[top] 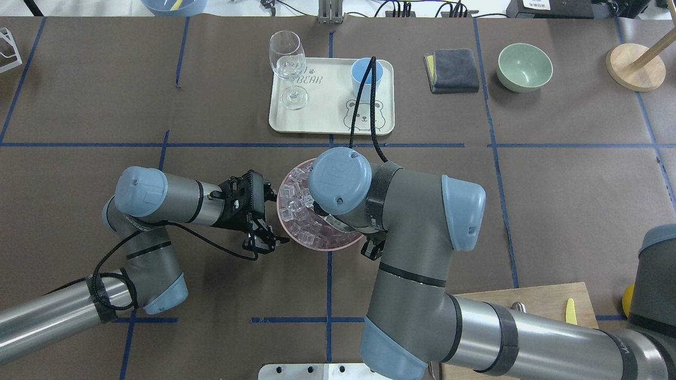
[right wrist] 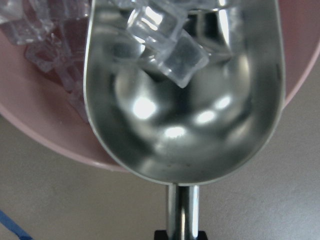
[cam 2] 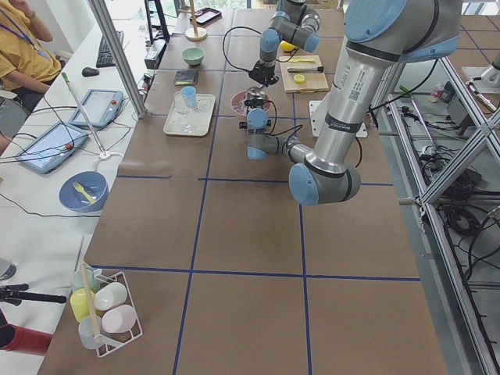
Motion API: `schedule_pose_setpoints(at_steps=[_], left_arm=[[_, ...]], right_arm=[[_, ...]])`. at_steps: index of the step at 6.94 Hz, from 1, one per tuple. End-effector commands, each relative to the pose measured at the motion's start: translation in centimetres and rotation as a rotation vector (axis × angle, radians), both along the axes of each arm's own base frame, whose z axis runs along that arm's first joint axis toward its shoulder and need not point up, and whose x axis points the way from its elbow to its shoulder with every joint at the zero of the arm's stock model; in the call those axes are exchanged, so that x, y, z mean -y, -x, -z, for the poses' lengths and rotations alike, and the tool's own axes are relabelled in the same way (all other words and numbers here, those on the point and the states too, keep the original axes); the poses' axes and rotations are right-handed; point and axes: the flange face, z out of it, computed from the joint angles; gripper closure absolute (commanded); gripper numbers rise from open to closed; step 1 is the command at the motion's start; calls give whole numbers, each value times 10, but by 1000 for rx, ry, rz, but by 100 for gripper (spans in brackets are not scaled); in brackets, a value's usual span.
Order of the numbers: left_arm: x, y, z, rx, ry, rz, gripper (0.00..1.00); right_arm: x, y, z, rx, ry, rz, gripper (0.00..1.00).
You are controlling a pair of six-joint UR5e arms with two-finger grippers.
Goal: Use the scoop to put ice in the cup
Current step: 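Dig the scoop into the ice with the right gripper, left holding the bowl, then lift the ice-filled scoop with the right gripper toward the blue cup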
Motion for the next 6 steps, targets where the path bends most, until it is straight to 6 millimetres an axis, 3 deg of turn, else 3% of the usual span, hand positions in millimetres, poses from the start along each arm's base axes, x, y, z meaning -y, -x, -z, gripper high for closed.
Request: schedule_pose_setpoints(at_steps=[1,3,5,6], left_arm=[[0,0,0,0,0,0,0],[0,0,0,0,0,0,0],[0,0,2,-3,-1,0,0],[0,0,2,-3,-1,0,0]], right_arm=[[-8,-19,8,50,-14,-5,100],[-3,-45,25,118,15,-52,100],[23,-83,41,187,85,-144,100],[51,-108,40,205,135,-186,100]])
